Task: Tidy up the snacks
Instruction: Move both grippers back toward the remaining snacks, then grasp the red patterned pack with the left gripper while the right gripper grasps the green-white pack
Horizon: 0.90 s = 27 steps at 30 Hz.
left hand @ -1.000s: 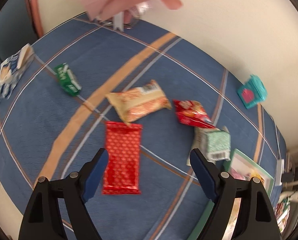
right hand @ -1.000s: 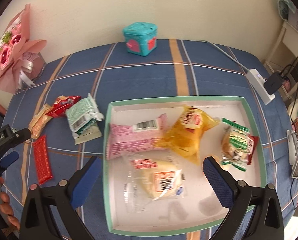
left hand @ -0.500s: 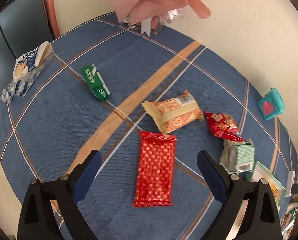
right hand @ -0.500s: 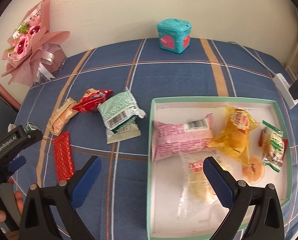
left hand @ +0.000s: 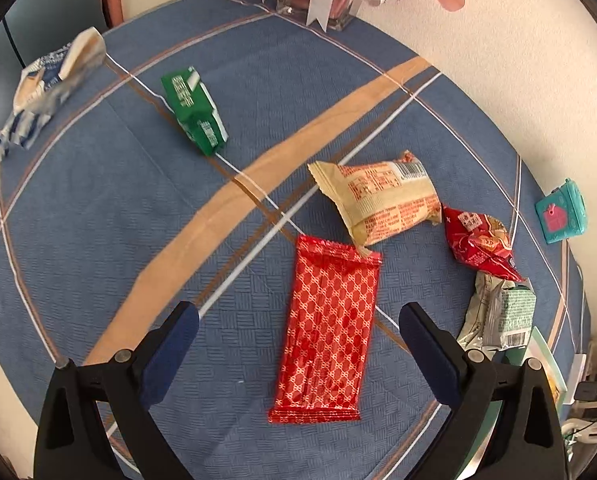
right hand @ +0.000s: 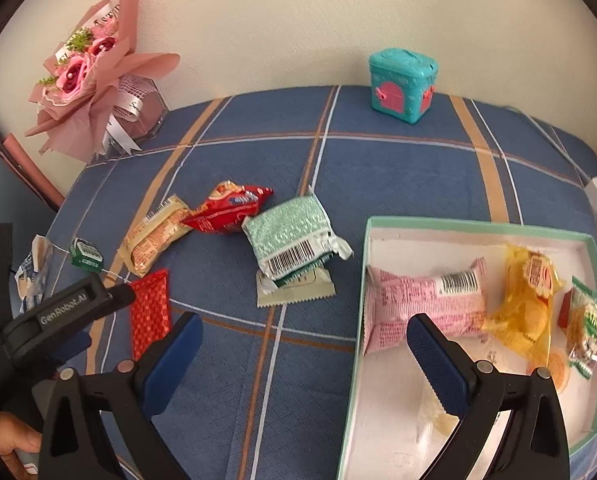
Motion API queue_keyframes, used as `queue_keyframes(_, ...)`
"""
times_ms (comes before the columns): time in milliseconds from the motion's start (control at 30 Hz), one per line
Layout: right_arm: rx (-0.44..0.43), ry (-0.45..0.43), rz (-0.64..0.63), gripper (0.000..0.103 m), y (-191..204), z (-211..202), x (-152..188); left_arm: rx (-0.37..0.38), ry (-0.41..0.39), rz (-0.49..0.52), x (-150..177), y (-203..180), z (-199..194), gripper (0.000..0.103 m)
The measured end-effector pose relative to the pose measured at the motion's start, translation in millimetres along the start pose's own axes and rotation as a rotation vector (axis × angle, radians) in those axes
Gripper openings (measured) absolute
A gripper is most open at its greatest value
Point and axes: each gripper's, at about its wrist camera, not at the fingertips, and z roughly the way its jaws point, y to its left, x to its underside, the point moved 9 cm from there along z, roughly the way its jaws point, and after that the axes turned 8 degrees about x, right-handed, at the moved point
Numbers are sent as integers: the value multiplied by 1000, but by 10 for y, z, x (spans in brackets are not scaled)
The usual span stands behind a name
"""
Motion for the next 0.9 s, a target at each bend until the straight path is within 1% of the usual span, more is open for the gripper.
queue_keyframes(100,-23,-33,5,103,18,-33,-111,12,32,-9,25,-11,71,100)
queue_keyframes(167,-19,-35,2,103,24,-15,-196,14,48,-11,30,-21,120,100)
queue_keyframes(267,-3,-43,-22,101,71,47,-308,9,52,-3,5,-43,169,100)
queue_keyframes(400,8,0,-55,89,154,270,-422,6,61,16,-25,-93,246,100)
queue_keyframes(433,12,11,-66,89,178,330,-444,6,67,19,-30,-97,271,100)
queue_keyframes(567,70,37,-142,89,243,529,-524,-1,84,24,-58,-118,374,99)
queue_keyframes(667,125,58,-189,86,239,659,-554,-2,100,1,-79,-105,451,99)
queue_keyframes(767,121,77,-204,82,249,729,-552,-13,101,9,-121,-106,509,98)
queue_keyframes(800,120,83,-210,77,258,745,-548,-20,99,17,-134,-109,517,96)
queue_keyframes(867,122,93,-222,72,284,773,-526,-37,93,28,-159,-123,532,89)
queue_keyframes(900,119,99,-227,66,298,785,-509,-39,91,29,-169,-126,535,88)
